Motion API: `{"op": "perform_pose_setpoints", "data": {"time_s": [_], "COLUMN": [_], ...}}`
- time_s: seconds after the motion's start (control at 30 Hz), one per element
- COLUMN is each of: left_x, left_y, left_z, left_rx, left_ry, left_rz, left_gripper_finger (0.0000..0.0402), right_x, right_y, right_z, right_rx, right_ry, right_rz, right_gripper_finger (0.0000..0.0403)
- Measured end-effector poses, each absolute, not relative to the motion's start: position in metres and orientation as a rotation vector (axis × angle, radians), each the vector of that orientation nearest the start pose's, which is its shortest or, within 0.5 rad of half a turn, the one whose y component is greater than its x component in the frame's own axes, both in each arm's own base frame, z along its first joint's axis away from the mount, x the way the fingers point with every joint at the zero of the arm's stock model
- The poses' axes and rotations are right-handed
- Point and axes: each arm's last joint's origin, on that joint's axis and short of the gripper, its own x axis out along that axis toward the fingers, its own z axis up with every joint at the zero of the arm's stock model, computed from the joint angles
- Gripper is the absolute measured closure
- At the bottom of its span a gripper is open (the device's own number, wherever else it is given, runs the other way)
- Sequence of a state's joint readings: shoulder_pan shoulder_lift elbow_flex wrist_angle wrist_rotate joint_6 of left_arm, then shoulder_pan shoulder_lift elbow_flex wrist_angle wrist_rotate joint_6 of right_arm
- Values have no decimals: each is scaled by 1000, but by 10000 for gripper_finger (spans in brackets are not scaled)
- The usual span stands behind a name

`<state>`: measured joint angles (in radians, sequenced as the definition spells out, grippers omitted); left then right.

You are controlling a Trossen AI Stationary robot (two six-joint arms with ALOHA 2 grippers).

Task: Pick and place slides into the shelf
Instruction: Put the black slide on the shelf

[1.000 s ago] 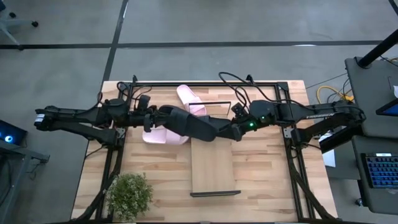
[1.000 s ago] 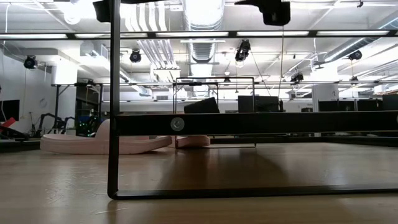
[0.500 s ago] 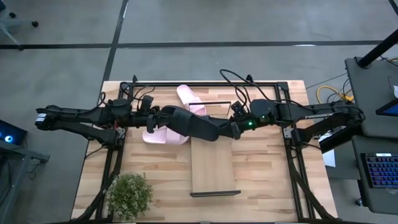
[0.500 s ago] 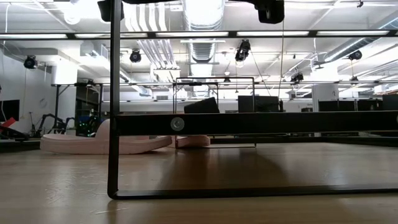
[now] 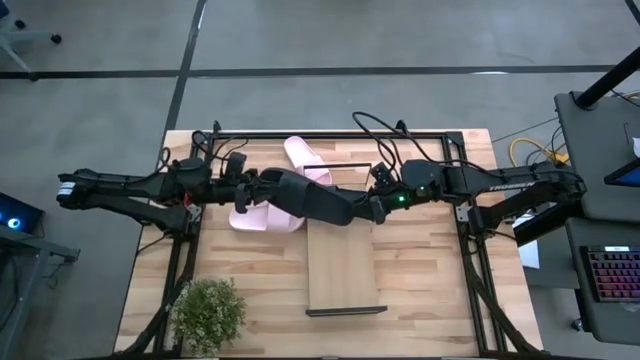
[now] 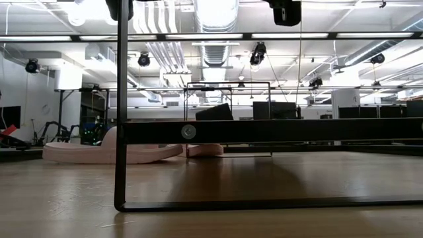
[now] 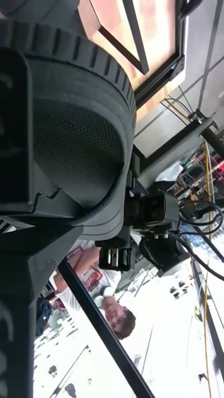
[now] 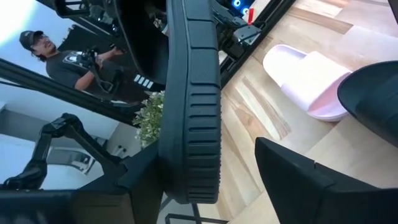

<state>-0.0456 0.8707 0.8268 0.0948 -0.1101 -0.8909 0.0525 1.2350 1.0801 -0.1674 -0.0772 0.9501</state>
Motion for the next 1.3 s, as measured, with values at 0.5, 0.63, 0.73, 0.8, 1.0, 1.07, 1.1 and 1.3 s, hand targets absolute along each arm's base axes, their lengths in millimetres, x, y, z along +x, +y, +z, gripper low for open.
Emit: {"op": "perform_pose_setpoints", "data": {"time_s": [0.5, 0.63, 0.73, 0.8, 1.0, 1.07, 1.1, 1.3], "left_x": [196, 196, 196, 196, 196, 196, 196, 196], "left_y": [-6, -6, -6, -6, -6, -6, -6, -6], "left_z": [358, 358, 359, 359, 358, 358, 358, 358], "left_rx": [-887, -887, -887, -887, -888, -888, -888, -906], "left_ry": [-75, -75, -75, -74, -71, -71, -71, -68], "left_rz": [43, 41, 40, 40, 41, 41, 41, 37], "left_gripper_finger": [401, 401, 401, 401, 387, 373, 365, 312], "right_x": [276, 276, 276, 276, 276, 276, 276, 275], "right_y": [15, 15, 15, 15, 15, 15, 15, 14], "right_z": [345, 345, 345, 345, 345, 345, 345, 342], "right_rx": [955, 955, 956, 955, 954, 954, 953, 964], "right_ry": [322, 320, 319, 318, 315, 314, 314, 333], "right_rz": [-82, -82, -82, -83, -89, -93, -95, -119], "right_gripper_finger": [339, 348, 348, 348, 350, 350, 350, 352]}}
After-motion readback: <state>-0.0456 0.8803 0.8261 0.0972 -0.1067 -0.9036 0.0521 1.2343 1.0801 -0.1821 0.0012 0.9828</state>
